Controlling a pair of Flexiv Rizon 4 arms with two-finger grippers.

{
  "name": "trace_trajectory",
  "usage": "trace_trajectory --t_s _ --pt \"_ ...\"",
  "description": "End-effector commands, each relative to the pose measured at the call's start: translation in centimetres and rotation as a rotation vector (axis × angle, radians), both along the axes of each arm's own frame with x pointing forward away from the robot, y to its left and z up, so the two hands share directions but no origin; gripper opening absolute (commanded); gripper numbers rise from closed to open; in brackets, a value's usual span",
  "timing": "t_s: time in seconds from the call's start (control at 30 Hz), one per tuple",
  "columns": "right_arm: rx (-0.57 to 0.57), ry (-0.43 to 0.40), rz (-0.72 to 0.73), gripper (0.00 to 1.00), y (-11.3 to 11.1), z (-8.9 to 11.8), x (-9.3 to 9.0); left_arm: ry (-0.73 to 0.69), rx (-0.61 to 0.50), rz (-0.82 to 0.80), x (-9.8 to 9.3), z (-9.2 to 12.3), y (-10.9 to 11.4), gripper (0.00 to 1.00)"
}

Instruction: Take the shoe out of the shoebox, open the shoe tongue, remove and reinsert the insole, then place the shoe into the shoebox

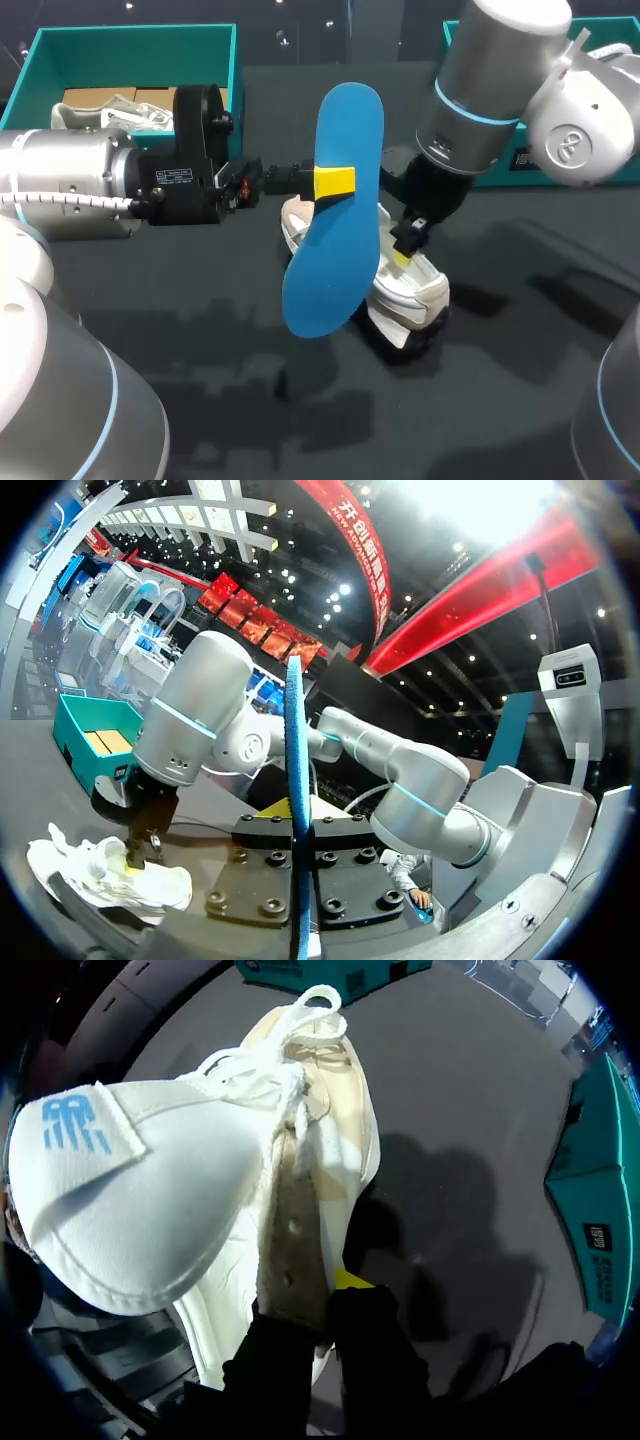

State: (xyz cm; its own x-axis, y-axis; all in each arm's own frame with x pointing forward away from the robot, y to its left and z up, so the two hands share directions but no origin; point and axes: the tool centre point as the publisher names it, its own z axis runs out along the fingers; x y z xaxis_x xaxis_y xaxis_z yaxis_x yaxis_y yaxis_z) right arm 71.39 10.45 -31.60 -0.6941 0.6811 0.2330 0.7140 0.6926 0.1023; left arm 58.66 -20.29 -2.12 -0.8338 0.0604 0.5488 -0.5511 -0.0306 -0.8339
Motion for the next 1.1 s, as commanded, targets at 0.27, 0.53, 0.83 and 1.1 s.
trace_trajectory --t_s 0.27,0.53,0.83,1.1 --pt "0.041 0.022 -0.423 0.0 0.3 -1.0 -1.2 0.0 -0.003 0.001 0.1 -0.1 -0.3 0.0" --pt "0.071 0.032 -0.533 0.0 0.5 -2.1 -1.6 0.0 -0.003 0.001 0.1 -0.1 -0.3 0.0" --pt "0.04 0.027 -0.573 0.0 1.0 -3.2 -1.9 0.0 -0.003 0.001 0.1 -0.1 -0.3 0.0" --pt "0.014 0.065 -0.574 0.0 1.7 -4.7 -2.1 0.0 -0.003 0.001 0.1 -0.1 -0.3 0.0"
